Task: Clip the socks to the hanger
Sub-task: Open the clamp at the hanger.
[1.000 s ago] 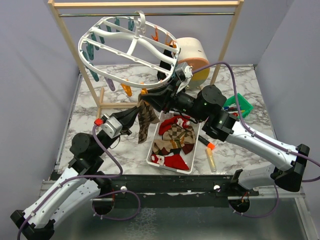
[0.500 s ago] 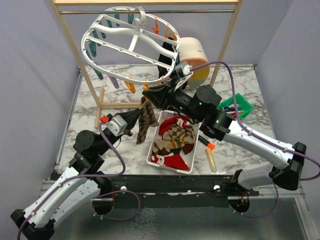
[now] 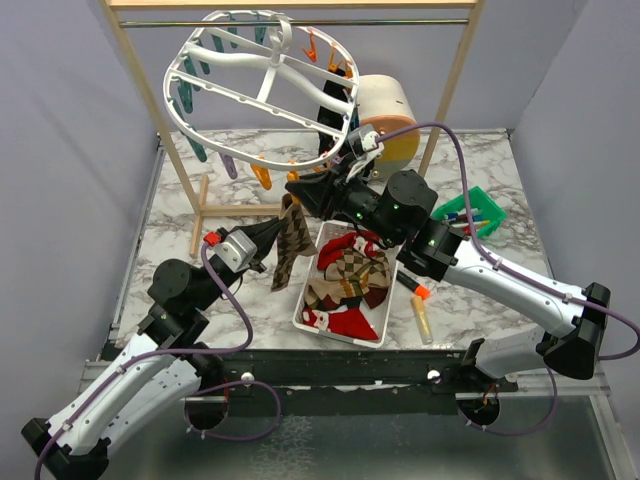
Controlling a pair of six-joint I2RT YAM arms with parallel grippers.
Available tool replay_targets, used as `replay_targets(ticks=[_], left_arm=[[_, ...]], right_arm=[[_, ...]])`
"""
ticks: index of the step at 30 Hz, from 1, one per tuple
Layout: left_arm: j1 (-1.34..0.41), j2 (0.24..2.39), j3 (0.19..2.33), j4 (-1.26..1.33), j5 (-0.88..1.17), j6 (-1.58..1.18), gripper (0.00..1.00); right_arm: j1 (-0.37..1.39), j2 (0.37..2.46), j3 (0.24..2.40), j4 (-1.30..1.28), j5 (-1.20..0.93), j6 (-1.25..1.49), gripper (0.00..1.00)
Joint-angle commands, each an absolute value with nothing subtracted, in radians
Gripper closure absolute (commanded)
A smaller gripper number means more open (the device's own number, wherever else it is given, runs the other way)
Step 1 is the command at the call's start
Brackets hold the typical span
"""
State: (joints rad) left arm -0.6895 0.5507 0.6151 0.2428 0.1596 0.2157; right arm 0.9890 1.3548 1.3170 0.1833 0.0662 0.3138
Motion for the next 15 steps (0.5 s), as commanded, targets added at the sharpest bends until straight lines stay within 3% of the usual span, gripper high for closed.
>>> replay_targets(ticks=[1, 15], left_arm=[[-0.693, 0.540, 0.647, 0.238, 0.160, 0.223, 1.00], [-0.693, 0.541, 0.646, 0.227, 0.203, 0.208, 1.00]], right_arm=[[0.985, 1.363, 1.334, 0.181, 0.147, 0.310, 1.00], [0.985, 1.380, 1.354, 0.164, 0.170, 0.324, 0.99]])
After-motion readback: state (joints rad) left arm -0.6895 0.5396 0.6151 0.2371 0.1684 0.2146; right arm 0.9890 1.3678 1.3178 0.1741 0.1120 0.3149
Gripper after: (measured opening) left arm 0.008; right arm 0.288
